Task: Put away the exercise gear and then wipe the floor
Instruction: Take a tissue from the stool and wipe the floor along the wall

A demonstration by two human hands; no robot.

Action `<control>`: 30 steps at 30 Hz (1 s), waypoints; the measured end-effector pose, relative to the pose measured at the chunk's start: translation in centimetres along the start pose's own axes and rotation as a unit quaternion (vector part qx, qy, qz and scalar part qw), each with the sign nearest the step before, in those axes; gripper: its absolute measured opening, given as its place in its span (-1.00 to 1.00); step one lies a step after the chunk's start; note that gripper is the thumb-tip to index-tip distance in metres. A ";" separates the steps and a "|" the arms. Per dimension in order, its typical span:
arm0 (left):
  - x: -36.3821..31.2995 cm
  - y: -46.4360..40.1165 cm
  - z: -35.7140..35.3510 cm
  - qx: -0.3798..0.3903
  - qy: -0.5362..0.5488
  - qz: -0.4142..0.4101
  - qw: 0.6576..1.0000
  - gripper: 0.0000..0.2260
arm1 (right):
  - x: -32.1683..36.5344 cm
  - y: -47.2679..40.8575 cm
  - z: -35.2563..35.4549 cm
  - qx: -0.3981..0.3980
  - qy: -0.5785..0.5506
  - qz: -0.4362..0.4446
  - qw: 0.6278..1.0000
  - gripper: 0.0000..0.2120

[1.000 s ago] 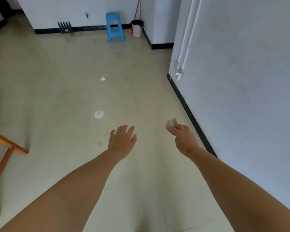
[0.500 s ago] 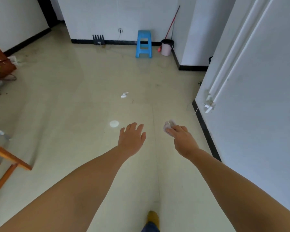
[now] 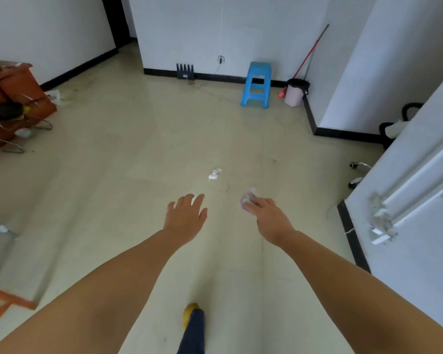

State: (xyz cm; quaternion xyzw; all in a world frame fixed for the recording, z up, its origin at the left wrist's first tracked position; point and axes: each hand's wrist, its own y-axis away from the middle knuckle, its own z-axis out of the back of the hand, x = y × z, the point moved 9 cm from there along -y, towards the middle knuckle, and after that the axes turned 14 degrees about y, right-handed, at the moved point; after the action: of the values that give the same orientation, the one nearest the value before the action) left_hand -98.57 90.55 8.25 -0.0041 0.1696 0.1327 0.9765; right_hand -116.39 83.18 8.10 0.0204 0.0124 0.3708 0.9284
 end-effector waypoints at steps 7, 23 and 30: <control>0.9 -19.0 3.1 -0.032 0.004 -0.076 0.997 -0.58 | -9.2 -14.6 1.4 0.008 -0.013 -0.094 0.996 -0.27; -7.8 -64.9 3.4 -0.004 0.007 -0.108 0.994 -0.56 | -36.1 -49.4 5.2 -0.044 -0.015 -0.126 0.991 -0.27; -9.5 -82.8 3.8 -0.005 0.007 -0.107 0.994 -0.57 | -43.9 -65.7 6.4 -0.066 -0.032 -0.107 0.992 -0.33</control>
State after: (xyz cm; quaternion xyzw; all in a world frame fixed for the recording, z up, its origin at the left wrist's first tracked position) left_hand -84.33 8.39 11.86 -0.0281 0.1741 0.0281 0.9839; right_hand -102.73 5.15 11.71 -0.0308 -0.0393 0.2681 0.9621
